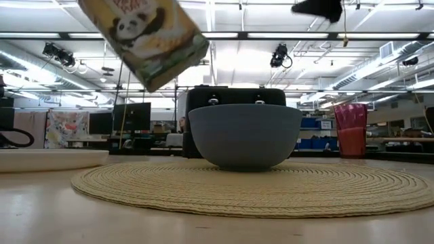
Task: Arrange a breakfast setting
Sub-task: Pour the cereal from the cereal box into the bowl
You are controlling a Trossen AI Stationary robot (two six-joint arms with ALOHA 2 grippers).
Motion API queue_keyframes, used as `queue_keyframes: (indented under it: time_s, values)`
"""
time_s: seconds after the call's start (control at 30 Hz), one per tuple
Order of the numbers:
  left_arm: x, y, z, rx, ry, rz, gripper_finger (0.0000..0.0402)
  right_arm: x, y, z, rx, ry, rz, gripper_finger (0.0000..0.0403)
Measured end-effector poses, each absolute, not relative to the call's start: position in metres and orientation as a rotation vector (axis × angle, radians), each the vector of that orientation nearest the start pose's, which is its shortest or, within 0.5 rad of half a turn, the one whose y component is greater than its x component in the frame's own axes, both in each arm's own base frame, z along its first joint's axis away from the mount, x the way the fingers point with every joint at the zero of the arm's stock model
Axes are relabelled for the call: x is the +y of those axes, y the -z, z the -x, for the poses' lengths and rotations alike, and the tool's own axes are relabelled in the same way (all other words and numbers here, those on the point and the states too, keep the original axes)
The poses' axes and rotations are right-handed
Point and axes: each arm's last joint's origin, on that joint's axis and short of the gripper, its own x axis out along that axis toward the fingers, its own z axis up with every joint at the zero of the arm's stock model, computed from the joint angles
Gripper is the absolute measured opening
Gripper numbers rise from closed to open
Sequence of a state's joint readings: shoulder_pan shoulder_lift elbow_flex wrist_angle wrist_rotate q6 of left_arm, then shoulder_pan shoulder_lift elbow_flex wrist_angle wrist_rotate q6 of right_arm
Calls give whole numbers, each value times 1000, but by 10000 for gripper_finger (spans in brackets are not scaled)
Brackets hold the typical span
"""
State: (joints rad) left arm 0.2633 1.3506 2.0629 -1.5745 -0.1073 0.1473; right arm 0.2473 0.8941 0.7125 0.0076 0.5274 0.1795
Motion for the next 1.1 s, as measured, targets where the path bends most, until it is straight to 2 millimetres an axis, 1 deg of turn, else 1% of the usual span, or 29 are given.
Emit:
queue_keyframes:
  time_s: [0.1,0.27,0.4,0.53,0.67,0.73,0.87,1.0,1.1]
  values:
    - [33,-502,-163,832,-242,-43,3,33,-286,-211,85,260,-143,347]
    - [16,-511,-159,772,-186,4,3,18,-263,-244,15,209,-223,367]
    - [9,-512,-160,758,-163,31,3,0,-254,-267,-95,141,-244,374]
    - [8,-512,-160,753,-167,59,2,-20,-247,-279,-180,86,-295,376]
    - [8,-515,-162,719,-172,67,2,-28,-239,-288,-240,-11,-306,376]
    - [8,-517,-164,691,-172,68,2,-30,-235,-292,-252,-24,-302,376]
    - [8,-519,-166,657,-169,63,2,-36,-236,-304,-273,-22,-262,376]
    - [8,-521,-167,642,-164,64,2,-43,-246,-315,-303,-59,-261,376]
    - [8,-521,-167,637,-153,74,2,-48,-256,-319,-317,-93,-254,376]
